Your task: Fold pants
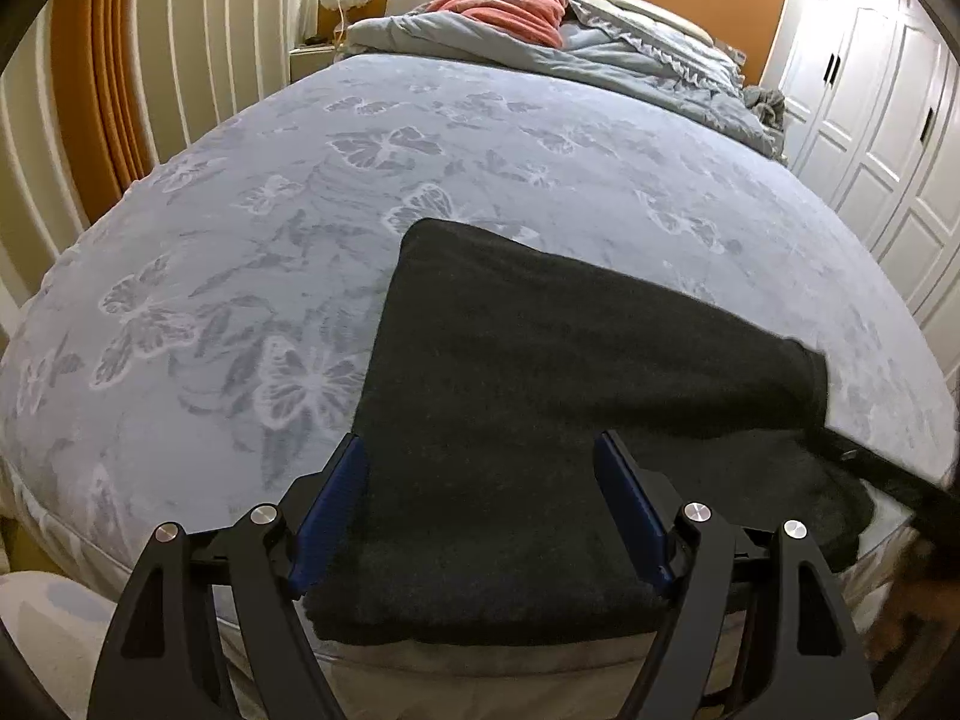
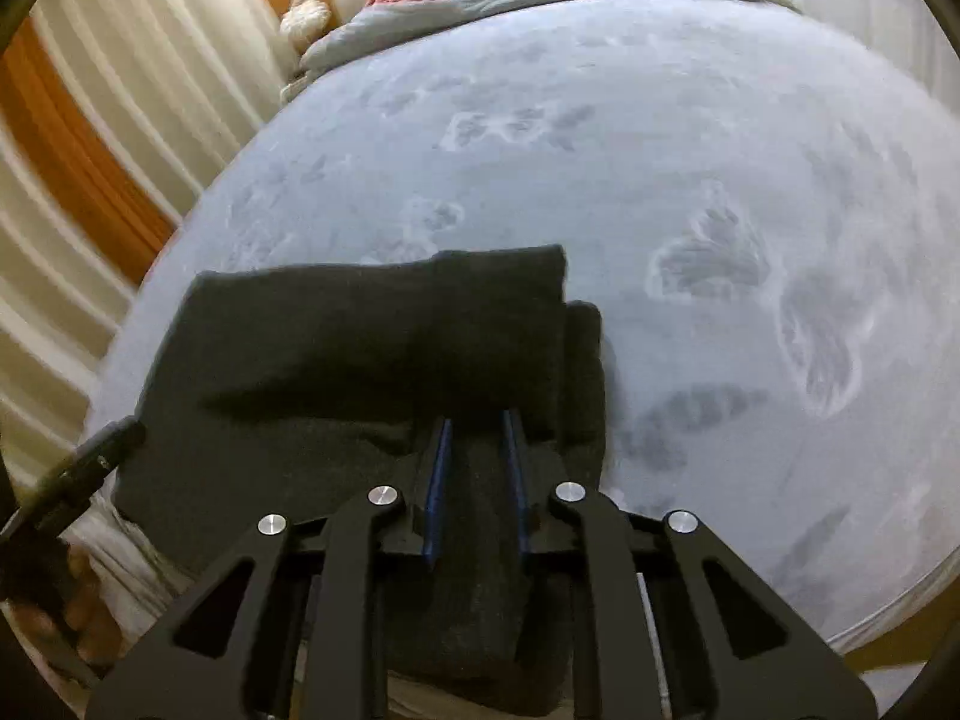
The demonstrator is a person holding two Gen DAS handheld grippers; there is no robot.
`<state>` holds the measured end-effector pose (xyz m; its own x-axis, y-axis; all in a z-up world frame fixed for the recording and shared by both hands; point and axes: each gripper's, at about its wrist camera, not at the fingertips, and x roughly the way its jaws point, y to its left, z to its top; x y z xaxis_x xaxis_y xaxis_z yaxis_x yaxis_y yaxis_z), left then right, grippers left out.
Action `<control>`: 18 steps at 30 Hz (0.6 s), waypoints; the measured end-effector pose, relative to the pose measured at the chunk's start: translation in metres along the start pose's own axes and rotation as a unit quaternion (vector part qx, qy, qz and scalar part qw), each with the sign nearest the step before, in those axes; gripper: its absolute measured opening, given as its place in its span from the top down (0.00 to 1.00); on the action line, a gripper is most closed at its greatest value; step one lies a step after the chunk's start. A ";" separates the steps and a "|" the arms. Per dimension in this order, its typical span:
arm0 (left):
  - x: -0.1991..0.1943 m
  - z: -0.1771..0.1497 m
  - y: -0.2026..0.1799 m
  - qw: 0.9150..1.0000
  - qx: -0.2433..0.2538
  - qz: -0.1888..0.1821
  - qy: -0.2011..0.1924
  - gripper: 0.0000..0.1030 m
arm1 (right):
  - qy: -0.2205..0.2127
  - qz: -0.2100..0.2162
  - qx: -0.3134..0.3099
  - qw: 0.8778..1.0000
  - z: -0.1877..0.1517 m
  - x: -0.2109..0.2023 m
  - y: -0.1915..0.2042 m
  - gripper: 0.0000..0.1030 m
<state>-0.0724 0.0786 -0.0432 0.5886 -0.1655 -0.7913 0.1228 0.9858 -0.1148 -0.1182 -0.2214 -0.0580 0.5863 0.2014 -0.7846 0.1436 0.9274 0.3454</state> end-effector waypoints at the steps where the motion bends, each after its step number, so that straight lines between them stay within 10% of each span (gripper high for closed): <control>1: 0.001 0.000 -0.001 1.000 0.002 0.004 0.000 0.28 | -0.005 0.009 0.010 1.000 0.000 -0.014 0.003 0.81; 18: 0.005 -0.008 0.003 0.999 0.018 0.041 0.005 0.28 | 0.003 0.043 -0.013 0.999 -0.039 -0.024 0.003 0.89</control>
<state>-0.0757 0.0807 -0.0520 0.5898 -0.0846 -0.8031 0.1033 0.9942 -0.0288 -0.1631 -0.2108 -0.0581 0.5907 0.2821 -0.7560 0.0720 0.9147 0.3976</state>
